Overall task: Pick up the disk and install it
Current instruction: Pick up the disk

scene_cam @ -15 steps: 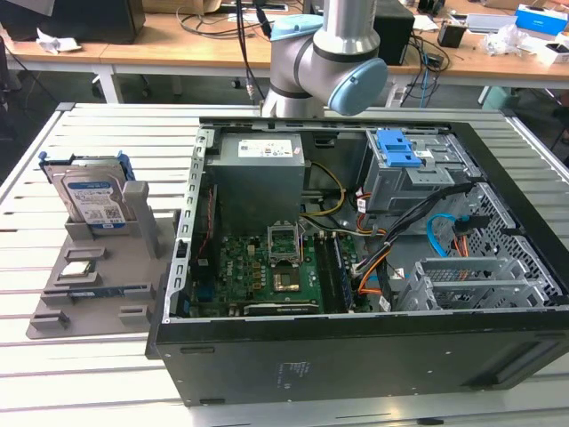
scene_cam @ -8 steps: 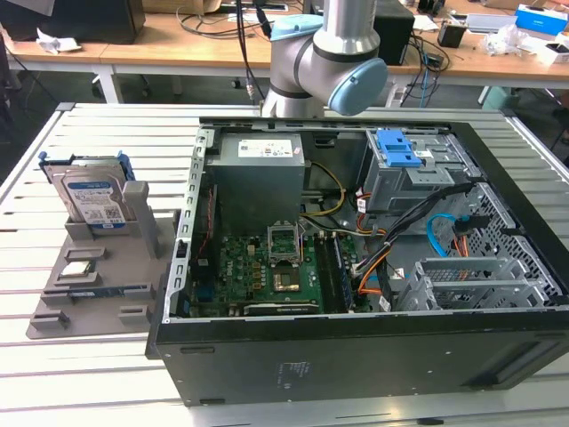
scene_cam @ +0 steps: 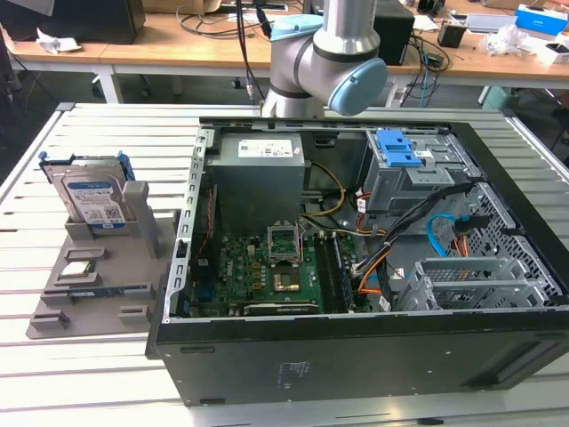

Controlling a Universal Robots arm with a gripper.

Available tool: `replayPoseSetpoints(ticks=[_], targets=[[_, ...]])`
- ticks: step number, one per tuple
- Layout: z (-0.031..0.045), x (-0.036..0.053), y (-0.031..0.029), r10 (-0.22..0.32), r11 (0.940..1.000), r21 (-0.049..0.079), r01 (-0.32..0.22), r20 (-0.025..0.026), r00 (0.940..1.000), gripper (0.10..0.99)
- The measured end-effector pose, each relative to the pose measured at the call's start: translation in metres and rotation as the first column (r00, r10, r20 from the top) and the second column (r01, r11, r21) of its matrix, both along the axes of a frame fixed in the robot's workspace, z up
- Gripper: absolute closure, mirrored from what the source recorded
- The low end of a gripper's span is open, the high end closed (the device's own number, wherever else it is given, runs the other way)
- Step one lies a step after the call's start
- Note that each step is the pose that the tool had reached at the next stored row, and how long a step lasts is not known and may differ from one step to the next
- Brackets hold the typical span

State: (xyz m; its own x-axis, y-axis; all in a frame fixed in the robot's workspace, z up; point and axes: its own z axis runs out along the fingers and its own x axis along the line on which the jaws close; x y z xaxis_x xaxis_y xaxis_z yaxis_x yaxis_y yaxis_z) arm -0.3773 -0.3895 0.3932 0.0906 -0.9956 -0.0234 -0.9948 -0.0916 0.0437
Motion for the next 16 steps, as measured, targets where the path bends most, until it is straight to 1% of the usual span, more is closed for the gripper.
replayPoseSetpoints(ticks=[2,9,11,16], targets=[[0.0000,0.0007,0.0019,0.000,1.0000,0.000,0.000,0.0000,1.0000,0.604],[0.0000,0.0055,0.0128,0.000,1.0000,-0.003,0.000,0.0000,1.0000,0.604],[0.0000,0.0069,0.0146,0.000,1.0000,-0.005,0.000,0.0000,1.0000,0.604],[-0.0008,0.0082,0.0153,0.000,1.0000,-0.006,0.000,-0.0001,1.0000,0.604]])
